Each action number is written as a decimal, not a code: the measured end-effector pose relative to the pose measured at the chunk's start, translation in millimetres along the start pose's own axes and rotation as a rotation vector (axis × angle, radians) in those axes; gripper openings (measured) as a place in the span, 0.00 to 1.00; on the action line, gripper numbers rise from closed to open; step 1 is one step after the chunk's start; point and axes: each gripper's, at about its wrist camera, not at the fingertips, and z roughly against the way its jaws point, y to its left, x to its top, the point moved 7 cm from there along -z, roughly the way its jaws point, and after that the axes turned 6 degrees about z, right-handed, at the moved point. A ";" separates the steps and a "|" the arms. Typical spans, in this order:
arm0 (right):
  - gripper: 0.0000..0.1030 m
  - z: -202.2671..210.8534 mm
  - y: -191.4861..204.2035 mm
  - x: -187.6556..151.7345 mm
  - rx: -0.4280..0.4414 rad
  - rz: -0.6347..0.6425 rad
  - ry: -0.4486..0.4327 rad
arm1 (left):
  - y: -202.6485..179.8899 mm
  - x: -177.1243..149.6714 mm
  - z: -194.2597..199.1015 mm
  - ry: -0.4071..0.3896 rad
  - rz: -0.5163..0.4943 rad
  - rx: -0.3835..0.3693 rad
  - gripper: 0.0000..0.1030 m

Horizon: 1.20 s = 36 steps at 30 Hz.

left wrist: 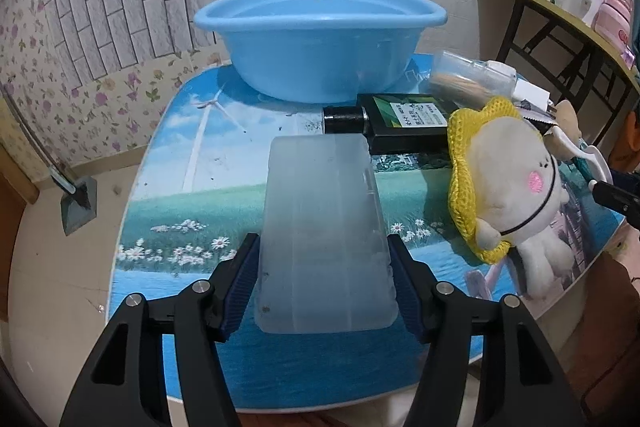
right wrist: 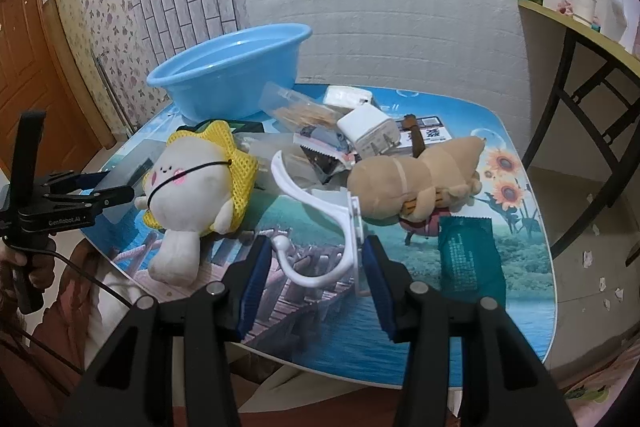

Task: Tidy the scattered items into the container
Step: 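Carry the box with the left gripper into the basin while the right gripper drops the hook in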

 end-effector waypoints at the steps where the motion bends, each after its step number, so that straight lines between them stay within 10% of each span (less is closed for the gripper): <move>1: 0.45 -0.3 0.4 -0.3 0.000 -0.001 0.001 | 0.9 -0.2 -3.2 0.011 0.008 -0.003 0.60; 19: 0.45 9.4 6.8 21.9 0.020 0.000 -0.038 | -4.3 29.6 35.2 -0.108 0.015 -0.033 0.59; 36: 0.45 1.2 45.5 127.6 0.121 0.111 -0.166 | 0.9 119.1 78.9 -0.277 0.022 -0.043 0.59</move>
